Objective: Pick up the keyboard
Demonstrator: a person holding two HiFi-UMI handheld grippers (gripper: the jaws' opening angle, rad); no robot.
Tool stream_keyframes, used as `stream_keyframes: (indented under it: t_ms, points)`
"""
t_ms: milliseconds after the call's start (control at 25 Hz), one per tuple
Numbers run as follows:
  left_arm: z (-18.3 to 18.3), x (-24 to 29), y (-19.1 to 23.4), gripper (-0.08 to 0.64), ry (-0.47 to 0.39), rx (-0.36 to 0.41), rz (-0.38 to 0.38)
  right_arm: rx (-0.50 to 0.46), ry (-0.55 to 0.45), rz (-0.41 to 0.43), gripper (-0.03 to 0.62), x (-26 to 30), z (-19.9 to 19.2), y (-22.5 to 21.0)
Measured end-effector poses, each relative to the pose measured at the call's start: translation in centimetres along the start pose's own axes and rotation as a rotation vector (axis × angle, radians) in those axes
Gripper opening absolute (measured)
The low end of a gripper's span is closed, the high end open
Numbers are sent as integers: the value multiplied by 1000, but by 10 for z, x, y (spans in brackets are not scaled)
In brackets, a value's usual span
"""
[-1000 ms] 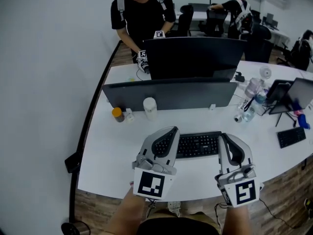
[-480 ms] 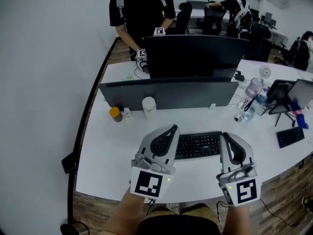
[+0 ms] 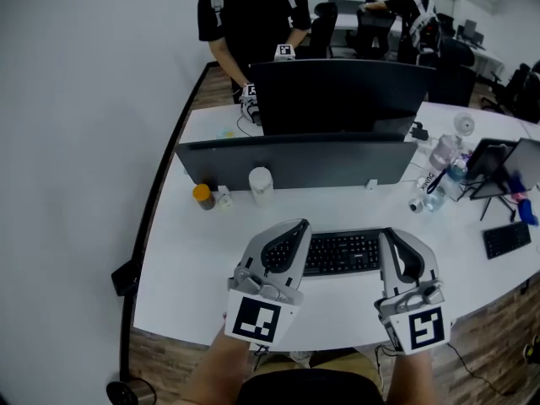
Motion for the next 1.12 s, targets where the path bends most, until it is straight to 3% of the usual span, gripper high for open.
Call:
stream_keyframes:
  t_ms: [360,600,1120]
  points:
    - [11,21,-7,8,35,16,27,20,3,58,32,19,-5,-31]
    - [14,33,-13,8,50,27,157,17,-4,89,32,24,-16,-51]
    - [12,46,-40,8,88,1,193,52,-51,154,31,22,-31,-76]
Point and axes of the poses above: the fingertips, and each gripper's own axes: x forward along the fingers, y to its left, z out of its top, the point moved 5 cm from there along -x, backward along the fingers, and after that the axes turned 14 degrees about y, right-handed, at the moved point
